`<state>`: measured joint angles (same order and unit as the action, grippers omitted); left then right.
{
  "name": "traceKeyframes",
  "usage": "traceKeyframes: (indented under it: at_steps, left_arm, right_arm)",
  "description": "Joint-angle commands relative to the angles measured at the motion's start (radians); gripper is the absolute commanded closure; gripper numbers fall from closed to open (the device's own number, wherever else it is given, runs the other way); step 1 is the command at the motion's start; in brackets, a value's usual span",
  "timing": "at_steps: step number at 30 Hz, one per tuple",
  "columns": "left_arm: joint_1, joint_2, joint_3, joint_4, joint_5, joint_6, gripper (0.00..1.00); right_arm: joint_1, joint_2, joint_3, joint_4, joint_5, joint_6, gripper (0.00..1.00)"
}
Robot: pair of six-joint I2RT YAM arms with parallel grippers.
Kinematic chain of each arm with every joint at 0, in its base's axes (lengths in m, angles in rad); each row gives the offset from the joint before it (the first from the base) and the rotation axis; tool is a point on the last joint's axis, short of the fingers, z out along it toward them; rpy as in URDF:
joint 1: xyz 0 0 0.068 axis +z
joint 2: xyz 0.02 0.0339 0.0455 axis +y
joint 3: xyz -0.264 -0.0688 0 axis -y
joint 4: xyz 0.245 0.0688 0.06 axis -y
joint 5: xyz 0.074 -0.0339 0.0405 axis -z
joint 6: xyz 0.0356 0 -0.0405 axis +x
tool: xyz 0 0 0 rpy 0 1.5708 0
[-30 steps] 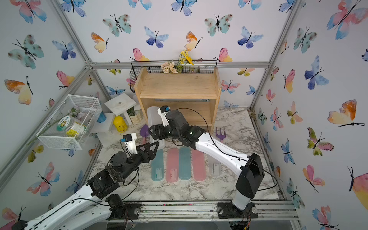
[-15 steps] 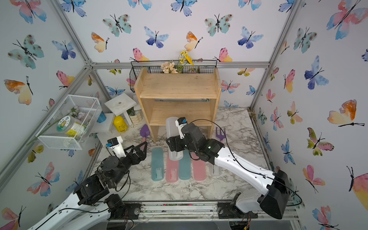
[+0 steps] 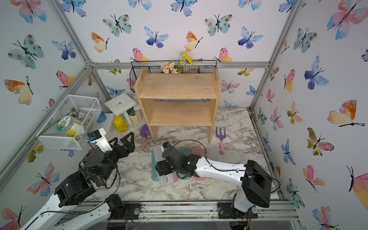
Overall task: Remove the pencil cases from the shelf
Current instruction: Place the pencil case at the center of the board.
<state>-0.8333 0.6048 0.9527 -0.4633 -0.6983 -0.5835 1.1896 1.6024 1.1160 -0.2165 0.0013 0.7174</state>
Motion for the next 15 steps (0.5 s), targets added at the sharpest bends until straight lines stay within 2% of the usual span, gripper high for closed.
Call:
traceKeyframes:
  at_steps: [1, 10, 15]
  left_arm:
    - [-0.001, 0.006, 0.027, -0.057, -0.061, 0.035, 0.01]
    - [0.000, -0.034, 0.001, -0.131, -0.095, -0.015, 0.01]
    - [0.000, -0.054, -0.022, -0.141, -0.085, -0.034, 0.01]
  right_arm:
    - [0.047, 0.100, 0.101, 0.078, -0.021, 0.072, 0.35]
    - [0.105, 0.400, 0.364, 0.083, -0.064, 0.182, 0.34]
    - [0.105, 0.555, 0.537, 0.000, -0.069, 0.214, 0.33]
